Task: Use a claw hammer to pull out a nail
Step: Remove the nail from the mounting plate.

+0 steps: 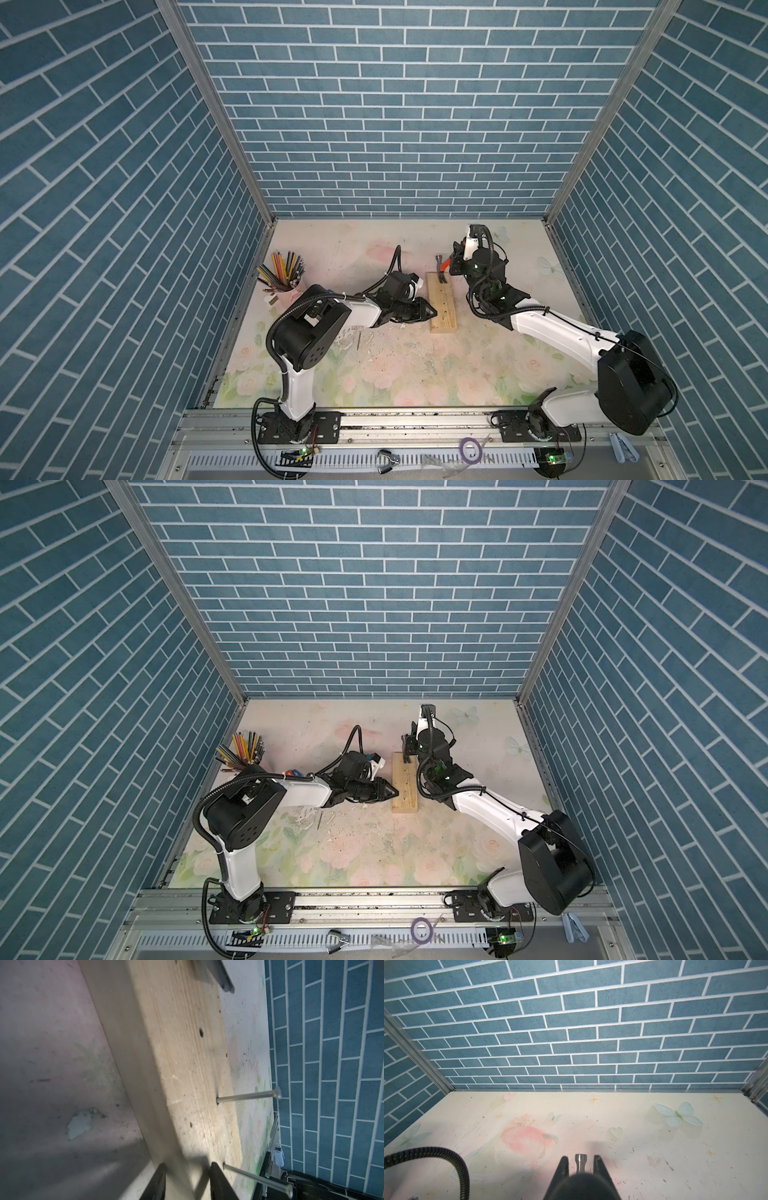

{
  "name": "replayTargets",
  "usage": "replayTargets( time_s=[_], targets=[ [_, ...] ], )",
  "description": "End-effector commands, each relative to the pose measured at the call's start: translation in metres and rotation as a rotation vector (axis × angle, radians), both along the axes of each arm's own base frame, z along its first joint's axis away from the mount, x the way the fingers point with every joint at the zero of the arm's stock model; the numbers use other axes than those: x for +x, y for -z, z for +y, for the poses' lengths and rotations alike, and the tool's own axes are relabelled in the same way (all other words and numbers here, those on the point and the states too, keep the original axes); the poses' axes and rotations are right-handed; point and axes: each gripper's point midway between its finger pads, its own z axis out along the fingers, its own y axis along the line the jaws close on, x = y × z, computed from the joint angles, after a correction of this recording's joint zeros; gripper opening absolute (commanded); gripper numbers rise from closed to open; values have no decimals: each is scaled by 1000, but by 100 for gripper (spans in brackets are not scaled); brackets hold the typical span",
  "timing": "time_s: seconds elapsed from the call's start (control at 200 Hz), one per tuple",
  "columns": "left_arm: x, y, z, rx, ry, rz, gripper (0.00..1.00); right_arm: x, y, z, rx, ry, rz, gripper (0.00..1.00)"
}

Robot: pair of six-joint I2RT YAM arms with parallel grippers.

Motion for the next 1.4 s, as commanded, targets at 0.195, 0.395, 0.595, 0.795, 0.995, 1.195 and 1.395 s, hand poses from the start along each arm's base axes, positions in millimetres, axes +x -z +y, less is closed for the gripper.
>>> replayTargets(
  time_s=[0.195, 0.395, 0.595, 0.795, 0.995, 1.195, 1.395],
  targets=[
    [-5, 30, 12, 62, -40, 68, 36, -18, -22, -7, 31, 37, -77, 0],
    [-7, 36, 15, 60, -58, 93, 36, -30, -6, -10, 40, 36, -29, 0],
    [-8, 37, 15, 60, -64, 100, 36, -42, 2, -11, 31, 47, -8, 0],
    [-7, 36, 14, 57, -63, 101, 36, -49, 8, -8, 50, 47, 13, 0],
    [-7, 37, 15, 56, -74, 102, 36, -51, 10, -6, 40, 66, 43, 0],
    [-7, 38, 16, 59, -79, 109, 36, -55, 13, -7, 39, 82, 74, 0],
    [-8, 40, 16, 63, -76, 113, 36, -56, 15, -10, 29, 104, 115, 0]
  ],
)
